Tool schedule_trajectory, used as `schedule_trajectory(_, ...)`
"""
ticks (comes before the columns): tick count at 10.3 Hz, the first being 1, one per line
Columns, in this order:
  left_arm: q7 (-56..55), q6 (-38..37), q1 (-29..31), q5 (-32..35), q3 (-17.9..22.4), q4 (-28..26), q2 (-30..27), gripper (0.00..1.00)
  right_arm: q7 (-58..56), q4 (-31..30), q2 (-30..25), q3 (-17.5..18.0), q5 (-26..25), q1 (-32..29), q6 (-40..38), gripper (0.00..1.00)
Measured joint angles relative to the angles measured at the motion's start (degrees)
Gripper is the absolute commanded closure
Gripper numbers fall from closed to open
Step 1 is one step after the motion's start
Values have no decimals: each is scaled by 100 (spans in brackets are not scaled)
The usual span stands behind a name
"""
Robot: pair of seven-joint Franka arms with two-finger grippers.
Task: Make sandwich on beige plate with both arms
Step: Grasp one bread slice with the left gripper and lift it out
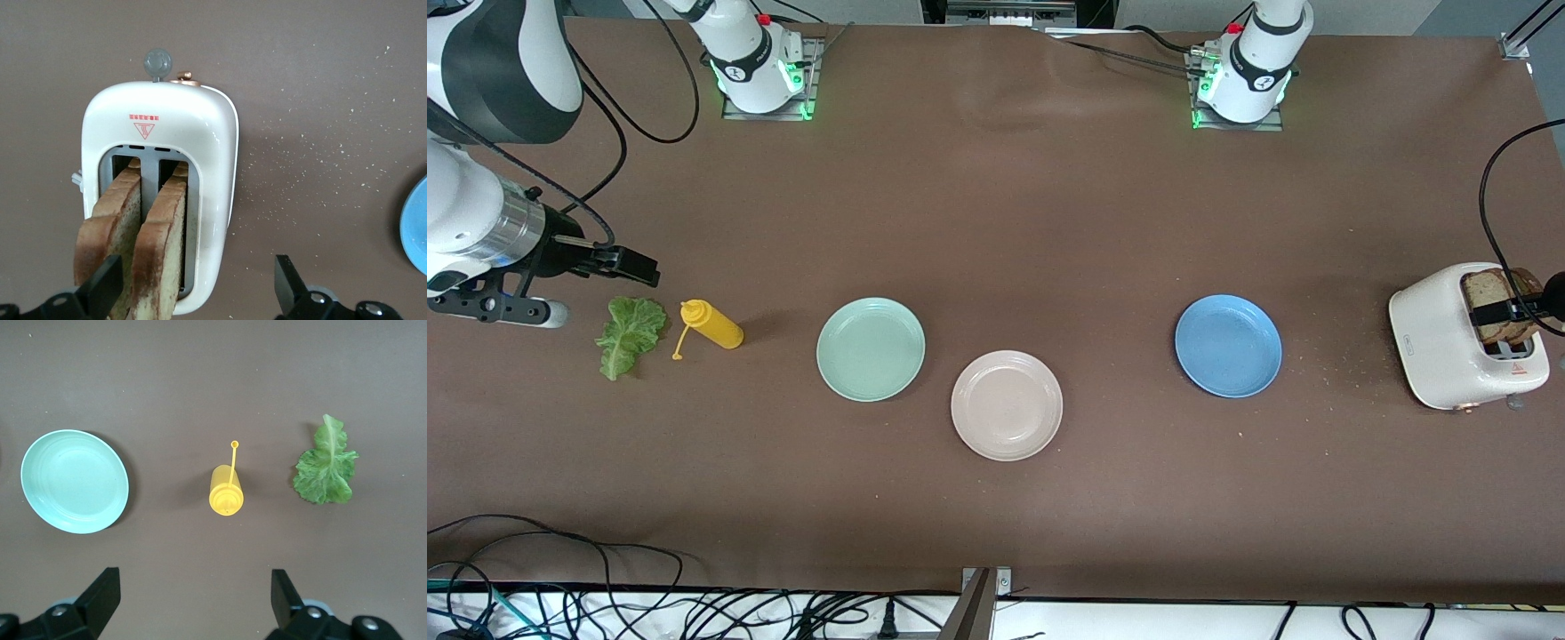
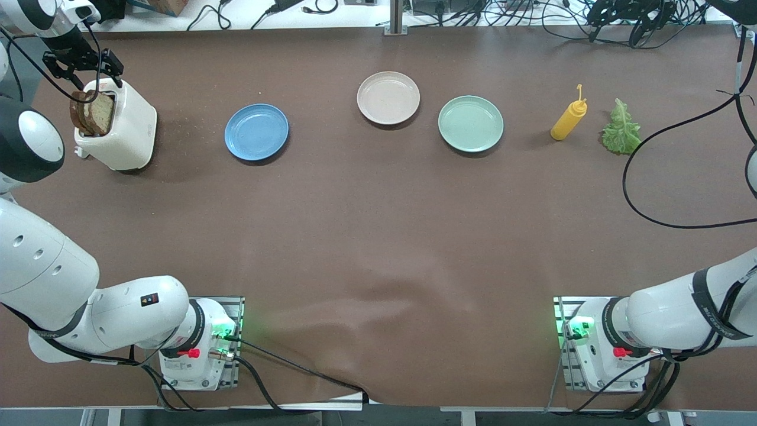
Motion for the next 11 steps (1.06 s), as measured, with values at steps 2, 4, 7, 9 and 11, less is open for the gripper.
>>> schedule_trajectory(2,24,98,50,0,2,-103,0,3,-2,0,0,0,0,0,0,0)
schedule_trajectory(4,26,129,54,0,1,-139,0,9,-3,0,0,0,0,0,0,0)
schedule_trajectory(7,26,218,93,0,3,-232,-2,27,-5,0,0,0,1,0,-3,0)
schedule_trajectory(9,31,300,140,0,3,-325,-38,61,-6,-1,0,0,1,0,-3,0)
schedule_trajectory(11,42,349,186,0,5,-527,-244,87,-6,-2,0,0,1,-1,-3,0)
